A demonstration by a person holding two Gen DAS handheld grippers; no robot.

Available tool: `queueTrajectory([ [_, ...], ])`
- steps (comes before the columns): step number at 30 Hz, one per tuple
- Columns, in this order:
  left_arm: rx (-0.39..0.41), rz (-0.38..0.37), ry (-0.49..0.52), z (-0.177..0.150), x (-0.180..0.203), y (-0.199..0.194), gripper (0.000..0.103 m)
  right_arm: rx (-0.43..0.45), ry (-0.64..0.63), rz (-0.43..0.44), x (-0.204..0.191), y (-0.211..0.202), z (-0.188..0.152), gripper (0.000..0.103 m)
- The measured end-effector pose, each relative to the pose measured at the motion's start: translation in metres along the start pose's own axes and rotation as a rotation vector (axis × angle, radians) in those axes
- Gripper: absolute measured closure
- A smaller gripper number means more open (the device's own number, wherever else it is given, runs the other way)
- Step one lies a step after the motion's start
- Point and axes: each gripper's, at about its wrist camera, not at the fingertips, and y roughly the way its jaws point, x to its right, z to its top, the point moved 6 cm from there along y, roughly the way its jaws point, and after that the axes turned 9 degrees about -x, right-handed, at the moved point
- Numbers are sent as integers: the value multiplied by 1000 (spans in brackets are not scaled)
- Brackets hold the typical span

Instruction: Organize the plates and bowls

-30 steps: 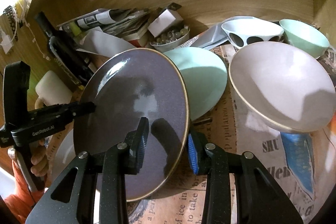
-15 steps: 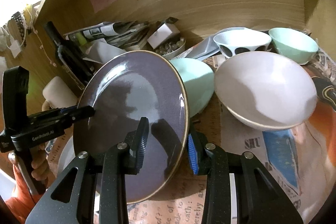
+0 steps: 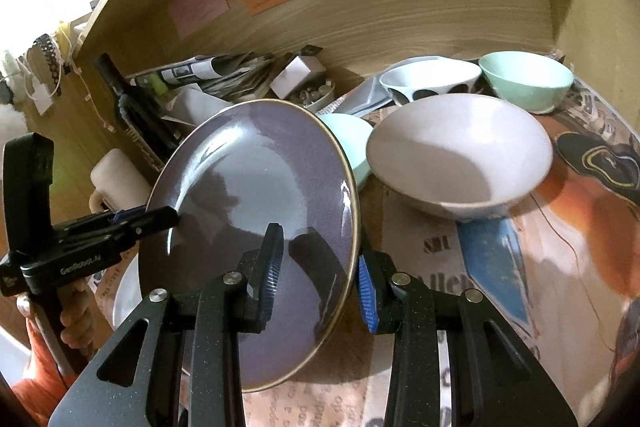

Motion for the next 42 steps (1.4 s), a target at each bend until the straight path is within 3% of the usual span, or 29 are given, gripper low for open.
queueTrajectory([
  [19, -21, -11, 30, -24, 53, 5, 71, 11, 42, -21, 30, -31, -33, 71],
  [42, -156, -58, 106, -42, 106, 42, 71, -33, 122, -100, 80, -42, -63, 70],
])
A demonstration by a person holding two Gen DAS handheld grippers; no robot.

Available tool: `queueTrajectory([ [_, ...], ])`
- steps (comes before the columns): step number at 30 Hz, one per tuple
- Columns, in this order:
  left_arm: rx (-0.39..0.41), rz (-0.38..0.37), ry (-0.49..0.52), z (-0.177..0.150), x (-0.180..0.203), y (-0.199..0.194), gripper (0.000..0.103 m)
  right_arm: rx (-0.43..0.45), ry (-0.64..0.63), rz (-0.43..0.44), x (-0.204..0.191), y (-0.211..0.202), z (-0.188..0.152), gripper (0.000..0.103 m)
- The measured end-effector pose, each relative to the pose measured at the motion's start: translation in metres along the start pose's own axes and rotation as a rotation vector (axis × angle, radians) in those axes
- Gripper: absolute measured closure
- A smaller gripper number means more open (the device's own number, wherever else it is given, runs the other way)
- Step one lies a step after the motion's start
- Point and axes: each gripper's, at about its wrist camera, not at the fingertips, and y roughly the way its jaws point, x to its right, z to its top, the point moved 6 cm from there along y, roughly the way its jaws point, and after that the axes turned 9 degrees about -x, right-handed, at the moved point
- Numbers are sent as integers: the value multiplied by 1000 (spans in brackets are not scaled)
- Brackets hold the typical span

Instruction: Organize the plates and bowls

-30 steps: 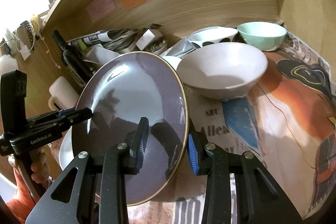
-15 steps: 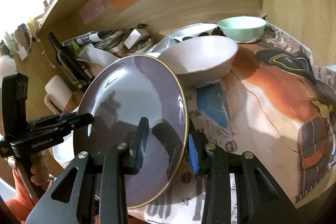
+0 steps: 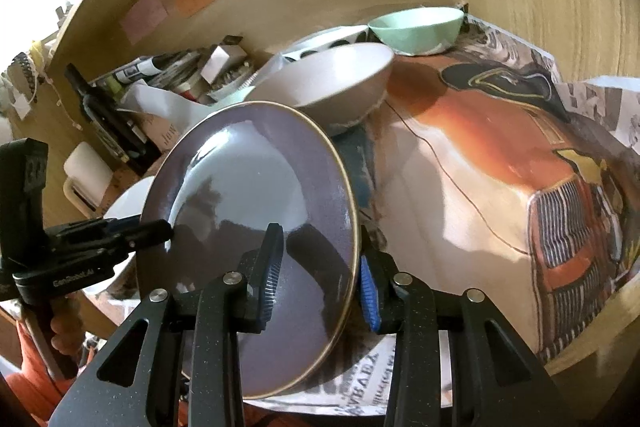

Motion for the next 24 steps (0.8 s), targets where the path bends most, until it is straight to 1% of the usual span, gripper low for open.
queueTrajectory([
  [9, -37, -19, -4, -5, -1, 8, 71, -18, 3, -3, 4, 5, -1, 70],
  [16, -59, -29, -47, -2, -10, 16, 70, -39, -5, -1, 0, 15, 4, 69],
  [24, -58, -23, -60, 4, -15, 23, 70, -50, -12, -8, 0, 21, 10, 69],
])
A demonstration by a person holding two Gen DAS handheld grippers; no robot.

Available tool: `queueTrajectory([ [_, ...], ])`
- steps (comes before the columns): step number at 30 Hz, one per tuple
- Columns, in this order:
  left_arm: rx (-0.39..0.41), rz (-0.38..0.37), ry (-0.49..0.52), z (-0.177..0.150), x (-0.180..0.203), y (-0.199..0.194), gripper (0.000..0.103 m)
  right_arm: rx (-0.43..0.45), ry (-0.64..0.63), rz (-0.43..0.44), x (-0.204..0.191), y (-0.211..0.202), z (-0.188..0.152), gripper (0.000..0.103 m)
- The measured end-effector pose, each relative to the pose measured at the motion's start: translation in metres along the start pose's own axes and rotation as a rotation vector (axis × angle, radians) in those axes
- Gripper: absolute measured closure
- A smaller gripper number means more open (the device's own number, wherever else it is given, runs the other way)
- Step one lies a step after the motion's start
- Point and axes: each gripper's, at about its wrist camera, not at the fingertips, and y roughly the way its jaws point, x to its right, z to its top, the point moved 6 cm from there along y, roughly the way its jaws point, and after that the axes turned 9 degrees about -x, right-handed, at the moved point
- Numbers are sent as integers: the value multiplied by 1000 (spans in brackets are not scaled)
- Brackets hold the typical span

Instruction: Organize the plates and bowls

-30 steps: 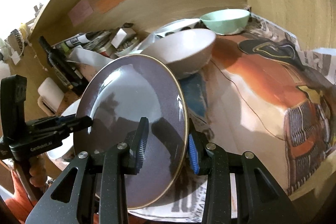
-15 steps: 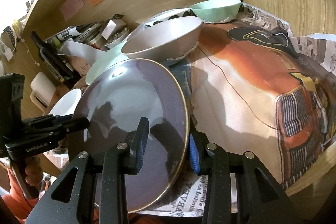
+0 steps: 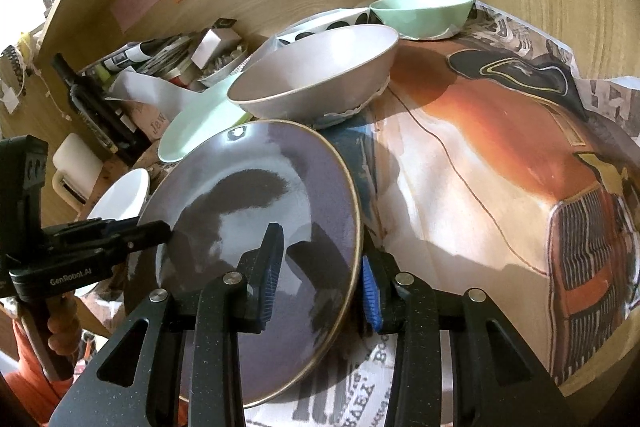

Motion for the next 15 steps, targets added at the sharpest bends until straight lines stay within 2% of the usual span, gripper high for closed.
queueTrajectory([
  [15, 4, 11, -13, 8, -4, 6, 70, 1, -4, -2, 2, 8, 10, 69],
])
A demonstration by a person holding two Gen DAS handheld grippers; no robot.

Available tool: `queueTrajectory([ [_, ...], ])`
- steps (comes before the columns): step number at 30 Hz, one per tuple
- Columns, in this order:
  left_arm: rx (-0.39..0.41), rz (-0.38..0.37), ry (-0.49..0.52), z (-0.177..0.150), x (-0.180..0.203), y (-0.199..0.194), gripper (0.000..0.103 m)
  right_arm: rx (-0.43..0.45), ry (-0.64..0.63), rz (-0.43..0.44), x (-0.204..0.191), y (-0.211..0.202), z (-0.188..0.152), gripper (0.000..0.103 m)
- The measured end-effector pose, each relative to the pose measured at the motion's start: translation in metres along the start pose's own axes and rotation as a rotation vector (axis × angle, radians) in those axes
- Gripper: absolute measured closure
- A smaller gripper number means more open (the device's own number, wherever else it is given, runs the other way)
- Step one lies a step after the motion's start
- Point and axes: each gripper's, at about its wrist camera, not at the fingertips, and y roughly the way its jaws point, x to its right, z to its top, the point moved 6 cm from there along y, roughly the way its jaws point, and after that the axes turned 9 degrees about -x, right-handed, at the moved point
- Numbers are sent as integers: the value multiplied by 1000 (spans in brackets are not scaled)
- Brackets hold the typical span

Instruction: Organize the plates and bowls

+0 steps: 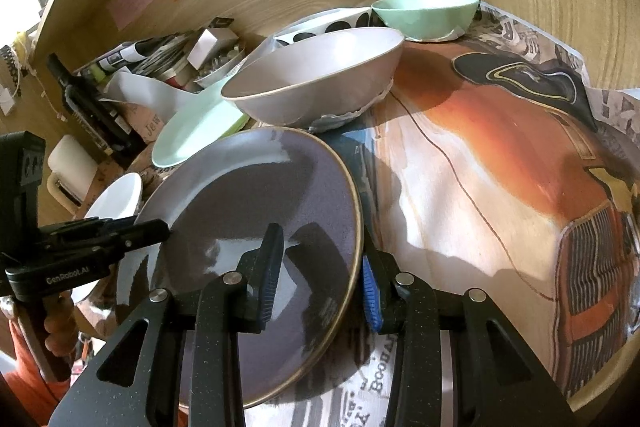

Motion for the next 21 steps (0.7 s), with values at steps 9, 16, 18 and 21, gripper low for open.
queueTrajectory([
  [9, 4, -8, -3, 3, -4, 2, 70, 4, -11, 4, -2, 4, 3, 62],
  [16, 13, -9, 27, 0, -4, 0, 68, -13, -20, 17, 1, 2, 5, 60],
  [18, 22, 0, 40, -1, -3, -3, 68, 10, -28, -19, 3, -5, 6, 60],
  [21, 83, 50, 72, -1, -3, -18, 66, 67, -39, -61, 4, -21, 10, 47],
])
